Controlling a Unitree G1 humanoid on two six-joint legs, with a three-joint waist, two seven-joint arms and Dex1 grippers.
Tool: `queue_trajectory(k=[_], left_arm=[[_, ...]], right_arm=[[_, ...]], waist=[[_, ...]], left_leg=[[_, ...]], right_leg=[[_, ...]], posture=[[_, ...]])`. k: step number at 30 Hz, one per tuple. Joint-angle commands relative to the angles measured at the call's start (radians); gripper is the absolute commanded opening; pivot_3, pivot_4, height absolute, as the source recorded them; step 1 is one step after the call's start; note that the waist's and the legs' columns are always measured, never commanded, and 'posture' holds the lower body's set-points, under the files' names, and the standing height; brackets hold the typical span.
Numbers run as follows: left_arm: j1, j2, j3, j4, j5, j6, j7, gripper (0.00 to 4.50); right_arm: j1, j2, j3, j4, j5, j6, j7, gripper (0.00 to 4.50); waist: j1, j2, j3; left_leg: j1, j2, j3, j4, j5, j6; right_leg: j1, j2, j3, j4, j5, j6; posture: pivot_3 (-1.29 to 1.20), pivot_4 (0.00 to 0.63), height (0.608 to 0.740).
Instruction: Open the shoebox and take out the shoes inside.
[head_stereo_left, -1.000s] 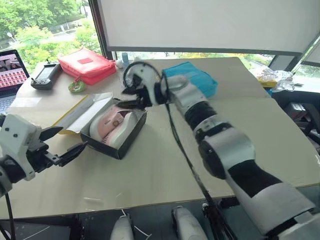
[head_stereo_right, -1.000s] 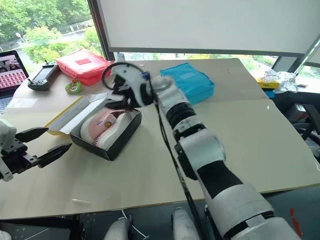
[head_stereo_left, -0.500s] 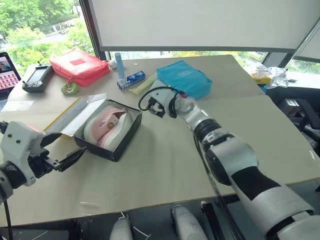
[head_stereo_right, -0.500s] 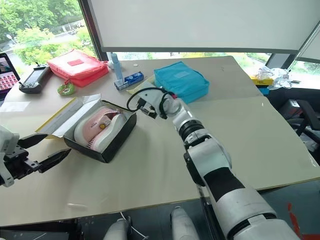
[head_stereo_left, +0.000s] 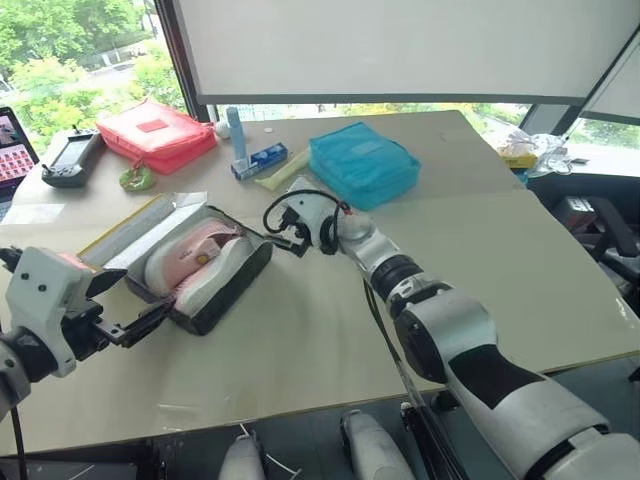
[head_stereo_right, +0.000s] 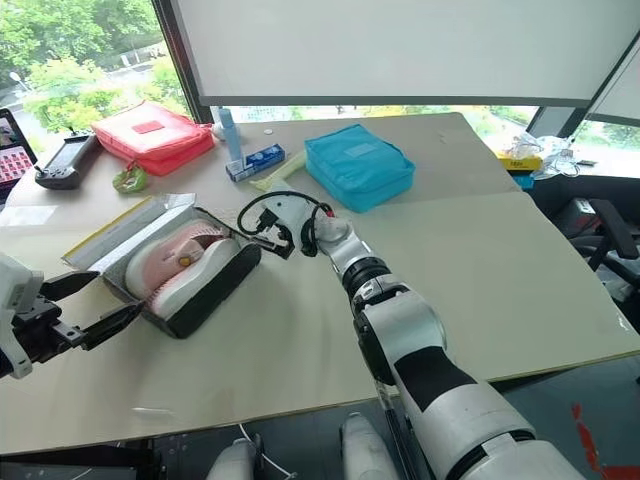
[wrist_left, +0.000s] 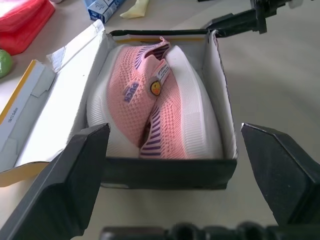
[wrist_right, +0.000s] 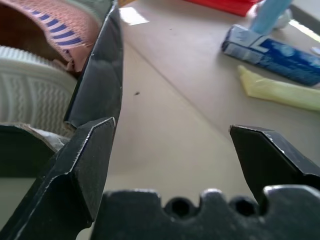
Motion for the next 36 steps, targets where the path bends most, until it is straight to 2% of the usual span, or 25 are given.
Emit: queue_trajectory(k=[1,5,11,15,18,21,27,32,36], left_arm=[[0.019,0.012,0.065,-0.015,0.003,-0.010,-0.020,4.50],[0.036,0.021,0.087,0.002,0.017,-0.015,-0.038,4.50],[0.044,0.046,0.119,0.042,0.039,-0.001,-0.055,4.50],[0.073,0.054,0.154,0.086,0.082,0.022,-0.050,4.50],[0.073,0.047,0.162,0.101,0.105,0.033,-0.030,4.50],[0.073,0.022,0.172,0.093,0.116,0.055,0.003,4.50],[0.105,-0.041,0.205,0.081,0.165,0.056,0.054,4.50],[0.052,-0.114,0.163,0.152,0.288,-0.052,0.163,4.50],[0.000,-0.171,0.098,0.228,0.366,-0.142,0.227,4.50]], right_arm=[[0.009,-0.023,-0.011,-0.039,0.039,-0.015,0.213,4.43],[0.010,-0.052,-0.041,-0.070,0.093,-0.009,0.357,4.43],[-0.011,-0.104,-0.021,-0.180,0.121,-0.038,0.468,4.43],[-0.076,-0.088,-0.015,-0.223,0.111,-0.081,0.372,4.43],[-0.106,-0.028,0.031,-0.219,0.066,-0.155,0.277,4.43],[-0.124,0.053,0.105,-0.179,-0.008,-0.220,0.141,4.43],[-0.138,0.134,0.174,-0.119,-0.069,-0.248,-0.017,4.43],[-0.162,0.105,0.142,-0.105,-0.044,-0.211,-0.070,4.43],[-0.181,-0.015,0.103,-0.083,-0.039,-0.152,-0.151,4.43]], waist=[[0.001,0.000,0.000],[0.001,0.000,0.000],[0.002,0.000,0.000],[-0.003,0.001,0.001],[-0.009,0.001,0.001],[-0.015,0.001,0.001],[-0.001,0.000,0.000],[0.010,-0.001,0.000],[0.019,-0.002,0.000]], left_leg=[[0.000,0.000,0.000,0.000,0.000,0.000],[0.000,0.000,0.000,0.000,-0.001,-0.001],[0.000,0.000,0.000,0.000,-0.003,-0.005],[0.000,0.000,0.000,0.000,-0.003,-0.006],[0.001,0.000,0.000,-0.001,-0.003,-0.006],[0.001,0.000,0.000,-0.001,-0.004,-0.006],[-0.001,0.000,-0.001,-0.001,-0.004,-0.006],[-0.001,0.000,0.000,-0.001,-0.004,-0.006],[-0.001,0.000,0.000,-0.001,-0.004,-0.006]], right_leg=[[0.000,0.000,0.000,0.000,0.000,0.000],[0.000,0.000,0.000,0.000,0.000,0.000],[0.000,0.000,0.000,0.001,0.000,0.000],[-0.002,0.000,0.000,0.002,0.000,-0.001],[-0.002,0.000,0.000,0.002,0.000,-0.001],[-0.002,0.000,0.000,0.002,0.000,-0.001],[-0.002,-0.001,0.000,0.000,-0.001,0.000],[-0.002,-0.001,-0.001,0.000,-0.001,-0.001],[-0.001,-0.002,-0.001,0.001,0.000,-0.002]], posture=[[0.00,0.150,0.729],[0.00,0.150,0.729],[0.00,0.150,0.729],[0.00,0.150,0.729],[0.00,0.150,0.729],[0.00,0.150,0.729],[0.00,0.150,0.729],[0.00,0.150,0.729],[0.00,0.150,0.729]])
